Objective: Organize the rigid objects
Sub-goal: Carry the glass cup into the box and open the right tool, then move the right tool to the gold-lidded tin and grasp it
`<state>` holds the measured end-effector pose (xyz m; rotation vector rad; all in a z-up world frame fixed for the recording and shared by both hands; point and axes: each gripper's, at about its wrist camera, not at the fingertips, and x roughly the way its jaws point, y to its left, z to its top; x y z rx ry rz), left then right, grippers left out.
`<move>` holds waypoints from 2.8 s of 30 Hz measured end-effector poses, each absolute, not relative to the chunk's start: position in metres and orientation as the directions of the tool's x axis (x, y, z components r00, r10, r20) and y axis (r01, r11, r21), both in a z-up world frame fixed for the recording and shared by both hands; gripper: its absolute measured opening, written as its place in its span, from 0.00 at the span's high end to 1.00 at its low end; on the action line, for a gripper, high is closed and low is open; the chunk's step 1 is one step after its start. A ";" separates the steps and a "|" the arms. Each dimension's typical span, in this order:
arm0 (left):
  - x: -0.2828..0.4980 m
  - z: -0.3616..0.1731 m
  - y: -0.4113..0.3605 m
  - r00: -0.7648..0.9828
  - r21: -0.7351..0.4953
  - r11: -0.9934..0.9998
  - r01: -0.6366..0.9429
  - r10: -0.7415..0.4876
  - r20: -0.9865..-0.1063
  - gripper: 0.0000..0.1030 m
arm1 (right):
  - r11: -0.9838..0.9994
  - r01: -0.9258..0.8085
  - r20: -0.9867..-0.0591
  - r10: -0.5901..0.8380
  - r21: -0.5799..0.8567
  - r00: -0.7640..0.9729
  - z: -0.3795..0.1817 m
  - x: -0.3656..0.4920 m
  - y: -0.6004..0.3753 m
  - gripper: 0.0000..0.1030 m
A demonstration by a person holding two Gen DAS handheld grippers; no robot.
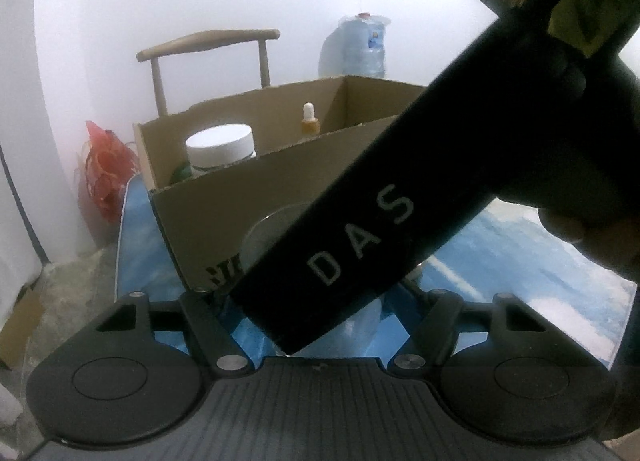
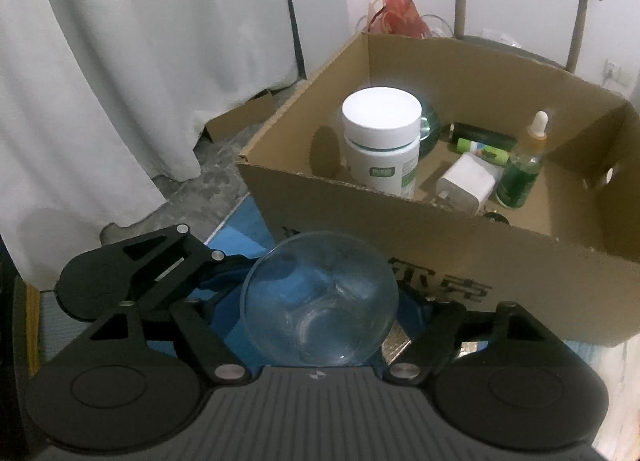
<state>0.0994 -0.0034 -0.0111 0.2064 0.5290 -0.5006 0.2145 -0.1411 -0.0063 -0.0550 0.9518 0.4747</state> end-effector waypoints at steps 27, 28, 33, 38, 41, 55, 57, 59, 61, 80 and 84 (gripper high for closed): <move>0.192 0.112 -0.124 0.749 0.066 0.815 0.576 -0.494 -0.441 0.30 | 0.905 -0.403 -0.702 0.377 0.139 0.605 0.122 0.293 -0.271 0.22; 0.197 0.109 -0.128 0.742 0.056 0.816 0.576 -0.492 -0.456 0.30 | 0.905 -0.401 -0.709 0.375 0.141 0.597 0.117 0.304 -0.276 0.22; 0.238 0.082 -0.132 0.701 0.033 0.817 0.576 -0.472 -0.535 0.30 | 0.901 -0.392 -0.747 0.389 0.186 0.539 0.093 0.348 -0.302 0.22; 0.265 0.069 -0.138 0.671 0.028 0.818 0.575 -0.451 -0.588 0.30 | 0.894 -0.387 -0.771 0.408 0.227 0.489 0.076 0.375 -0.314 0.22; 0.276 0.064 -0.143 0.659 0.032 0.817 0.576 -0.441 -0.610 0.30 | 0.890 -0.386 -0.783 0.413 0.241 0.465 0.069 0.388 -0.322 0.22; 0.296 0.054 -0.151 0.618 0.035 0.830 0.557 -0.386 -0.685 0.29 | 0.898 -0.358 -0.828 0.396 0.257 0.398 0.045 0.415 -0.324 0.22; 0.296 0.055 -0.151 0.623 0.044 0.830 0.557 -0.382 -0.682 0.25 | 0.906 -0.360 -0.844 0.364 0.222 0.395 0.040 0.418 -0.320 0.22; 0.295 0.059 -0.150 0.636 0.054 0.834 0.550 -0.376 -0.674 0.19 | 0.912 -0.369 -0.861 0.327 0.179 0.389 0.035 0.418 -0.314 0.22; 0.294 0.063 -0.149 0.641 0.060 0.831 0.553 -0.377 -0.669 0.17 | 0.909 -0.392 -0.868 0.303 0.140 0.392 0.032 0.417 -0.306 0.22; 0.240 0.105 -0.103 0.721 0.110 0.872 0.477 -0.316 -0.617 0.04 | 0.930 -0.367 -0.863 0.169 -0.019 0.475 0.053 0.391 -0.287 0.22; 0.209 0.124 -0.077 0.747 0.087 0.881 0.466 -0.339 -0.572 0.02 | 0.947 -0.311 -0.798 0.247 0.079 0.550 0.089 0.356 -0.305 0.22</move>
